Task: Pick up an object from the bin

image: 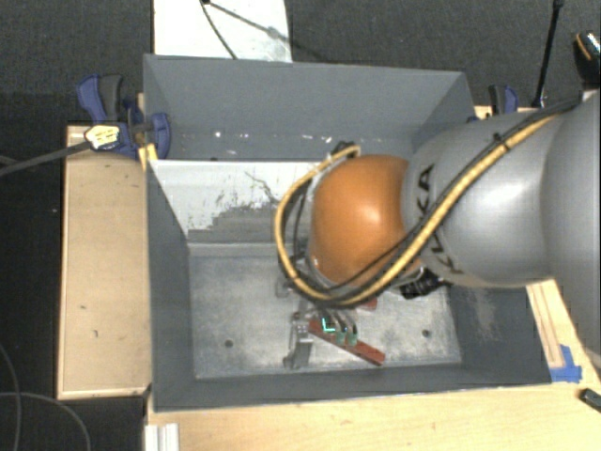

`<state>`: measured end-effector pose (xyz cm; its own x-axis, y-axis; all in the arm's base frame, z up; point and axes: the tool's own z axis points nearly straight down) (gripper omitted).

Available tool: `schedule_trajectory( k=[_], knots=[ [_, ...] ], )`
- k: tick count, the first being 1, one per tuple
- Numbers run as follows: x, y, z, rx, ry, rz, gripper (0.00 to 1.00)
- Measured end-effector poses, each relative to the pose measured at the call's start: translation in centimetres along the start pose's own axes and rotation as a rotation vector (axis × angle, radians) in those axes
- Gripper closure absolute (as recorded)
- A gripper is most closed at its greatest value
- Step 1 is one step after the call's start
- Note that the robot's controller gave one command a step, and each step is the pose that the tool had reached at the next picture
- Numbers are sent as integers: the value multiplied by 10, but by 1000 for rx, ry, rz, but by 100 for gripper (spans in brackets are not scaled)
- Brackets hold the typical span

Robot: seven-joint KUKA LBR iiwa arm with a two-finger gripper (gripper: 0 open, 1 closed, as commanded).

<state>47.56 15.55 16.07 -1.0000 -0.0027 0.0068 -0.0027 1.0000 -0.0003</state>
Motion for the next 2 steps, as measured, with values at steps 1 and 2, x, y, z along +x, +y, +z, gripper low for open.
schedule_trajectory(
  k=[1,2],
  knots=[
    [-10,23,-48,-1,-13,-328,0],
    [-57,-43,-45,4,-13,-351,0]
  ],
)
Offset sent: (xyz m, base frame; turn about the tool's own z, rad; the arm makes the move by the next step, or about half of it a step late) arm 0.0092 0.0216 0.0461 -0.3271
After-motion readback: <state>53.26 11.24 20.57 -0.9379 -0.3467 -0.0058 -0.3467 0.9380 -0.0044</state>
